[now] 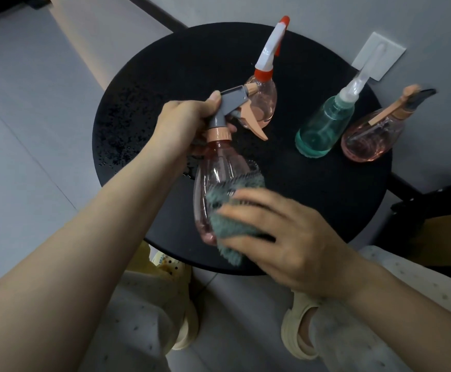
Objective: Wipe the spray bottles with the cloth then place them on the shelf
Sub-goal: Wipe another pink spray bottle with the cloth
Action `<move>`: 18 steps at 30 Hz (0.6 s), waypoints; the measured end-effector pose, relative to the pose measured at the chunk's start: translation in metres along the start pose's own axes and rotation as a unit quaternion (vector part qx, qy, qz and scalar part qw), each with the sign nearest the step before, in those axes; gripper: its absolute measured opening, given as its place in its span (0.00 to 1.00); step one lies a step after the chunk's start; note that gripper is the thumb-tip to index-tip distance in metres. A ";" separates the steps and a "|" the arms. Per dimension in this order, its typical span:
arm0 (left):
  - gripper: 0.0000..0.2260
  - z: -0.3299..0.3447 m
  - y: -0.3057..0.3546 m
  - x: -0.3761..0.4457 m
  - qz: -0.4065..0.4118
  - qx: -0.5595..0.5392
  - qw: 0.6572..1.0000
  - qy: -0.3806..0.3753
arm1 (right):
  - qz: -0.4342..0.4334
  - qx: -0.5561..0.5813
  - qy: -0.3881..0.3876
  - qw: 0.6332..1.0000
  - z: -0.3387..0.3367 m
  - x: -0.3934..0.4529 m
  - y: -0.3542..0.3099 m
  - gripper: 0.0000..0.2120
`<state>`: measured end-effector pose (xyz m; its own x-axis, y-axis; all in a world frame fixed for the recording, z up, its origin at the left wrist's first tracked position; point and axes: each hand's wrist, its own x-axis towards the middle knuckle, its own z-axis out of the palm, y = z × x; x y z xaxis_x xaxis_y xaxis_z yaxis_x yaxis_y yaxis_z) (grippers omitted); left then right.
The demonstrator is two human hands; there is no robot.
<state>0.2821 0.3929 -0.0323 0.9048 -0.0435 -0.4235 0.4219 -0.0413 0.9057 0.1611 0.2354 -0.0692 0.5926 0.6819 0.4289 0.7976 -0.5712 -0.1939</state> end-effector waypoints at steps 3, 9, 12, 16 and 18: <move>0.14 0.003 -0.002 -0.001 0.010 0.024 1.000 -0.013 | -0.039 -0.012 -0.015 0.999 0.002 -0.004 -0.002 0.07; 0.13 0.013 -0.006 -0.005 0.018 0.055 0.997 -0.044 | 0.135 0.082 0.012 0.987 -0.001 0.007 0.008 0.12; 0.14 0.015 -0.009 -0.005 0.018 0.062 0.997 -0.046 | 0.234 0.138 0.035 0.962 0.000 0.013 0.013 0.14; 0.13 0.011 -0.008 -0.002 0.012 0.064 0.997 -0.034 | 0.193 0.102 -0.027 0.976 0.002 0.013 0.008 0.17; 0.13 0.009 -0.008 -0.002 0.013 0.059 0.998 -0.029 | 0.126 0.059 -0.052 0.989 0.003 0.012 0.005 0.17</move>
<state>0.2762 0.3845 -0.0386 0.9090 -0.1043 -0.4036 0.3857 -0.1569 0.9092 0.1720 0.2419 -0.0674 0.7777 0.5712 0.2624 0.6271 -0.6760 -0.3871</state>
